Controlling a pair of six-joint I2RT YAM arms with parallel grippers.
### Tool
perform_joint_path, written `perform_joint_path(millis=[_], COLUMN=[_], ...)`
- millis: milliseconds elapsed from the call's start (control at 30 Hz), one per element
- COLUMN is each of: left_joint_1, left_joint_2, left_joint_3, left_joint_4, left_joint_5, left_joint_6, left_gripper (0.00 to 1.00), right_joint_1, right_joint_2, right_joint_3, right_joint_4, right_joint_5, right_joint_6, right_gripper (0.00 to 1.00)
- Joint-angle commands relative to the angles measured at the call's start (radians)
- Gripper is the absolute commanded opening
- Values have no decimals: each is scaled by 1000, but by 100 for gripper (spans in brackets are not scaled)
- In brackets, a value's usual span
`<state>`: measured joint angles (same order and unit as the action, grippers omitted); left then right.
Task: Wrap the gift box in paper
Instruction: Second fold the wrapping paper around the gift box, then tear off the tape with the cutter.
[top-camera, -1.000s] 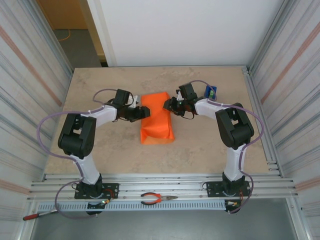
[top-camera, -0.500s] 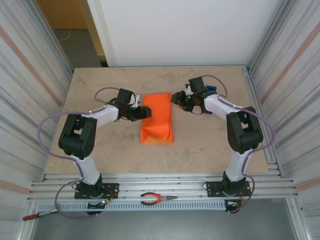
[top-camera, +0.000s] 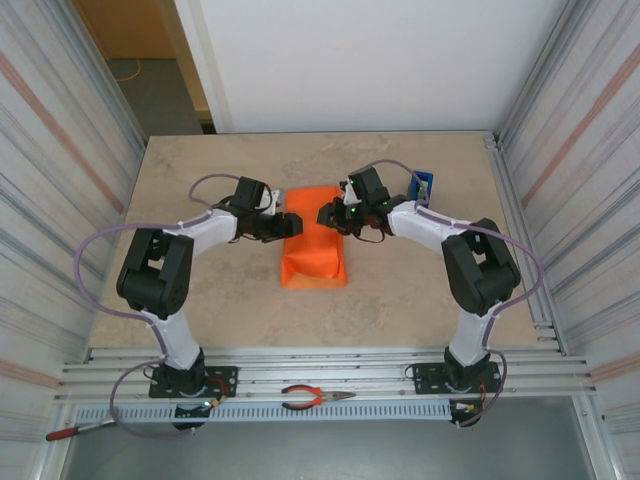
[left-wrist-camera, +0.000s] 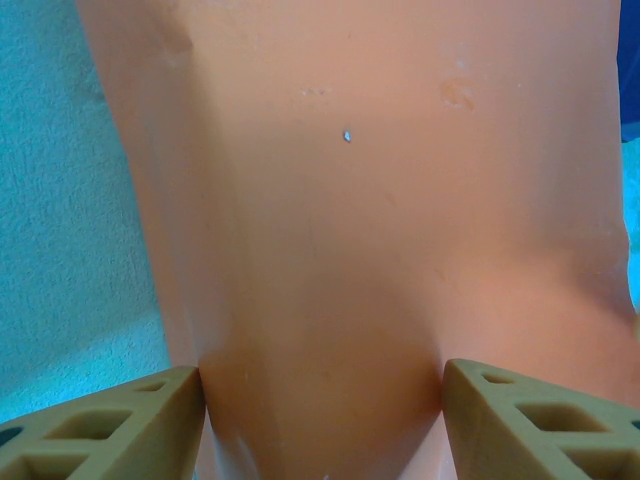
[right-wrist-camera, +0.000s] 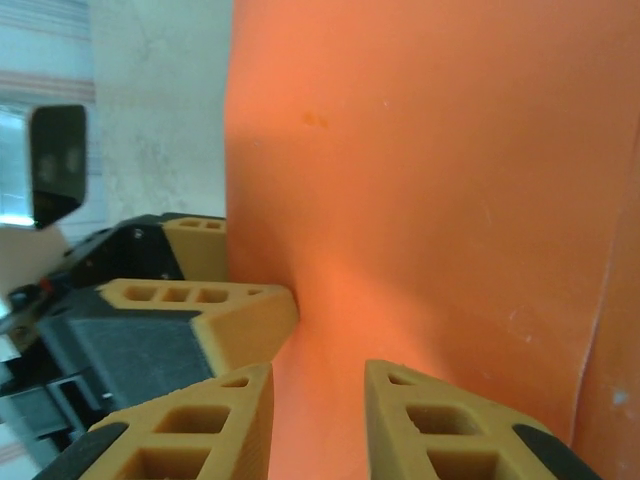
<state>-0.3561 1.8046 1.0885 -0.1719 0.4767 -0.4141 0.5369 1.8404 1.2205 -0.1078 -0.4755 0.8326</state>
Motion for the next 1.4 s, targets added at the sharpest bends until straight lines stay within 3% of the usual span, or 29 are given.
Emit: perform_joint_path(millis=[0, 400, 733, 1033, 1367], left_joint_1=[-20, -20, -20, -20, -20], left_joint_2=[29, 29, 30, 33, 39], left_joint_3=[-13, -12, -13, -14, -15], left_joint_4=[-109, -113, -113, -112, -112], left_joint_5=[-73, -74, -77, -78, -78], left_joint_6=[43, 47, 47, 49, 51], left_gripper=[63, 63, 63, 63, 63], right_joint_1=[-2, -68, -384, -681, -738], right_joint_2=[22, -57, -211, -117, 8], right_joint_3=[-49, -68, -55, -54, -28], right_joint_4=[38, 59, -78, -102, -74], right_joint_5=[-10, -56, -87, -194, -264], right_joint_6=[29, 26, -97, -152, -160], right_gripper=[27, 25, 28, 29, 28])
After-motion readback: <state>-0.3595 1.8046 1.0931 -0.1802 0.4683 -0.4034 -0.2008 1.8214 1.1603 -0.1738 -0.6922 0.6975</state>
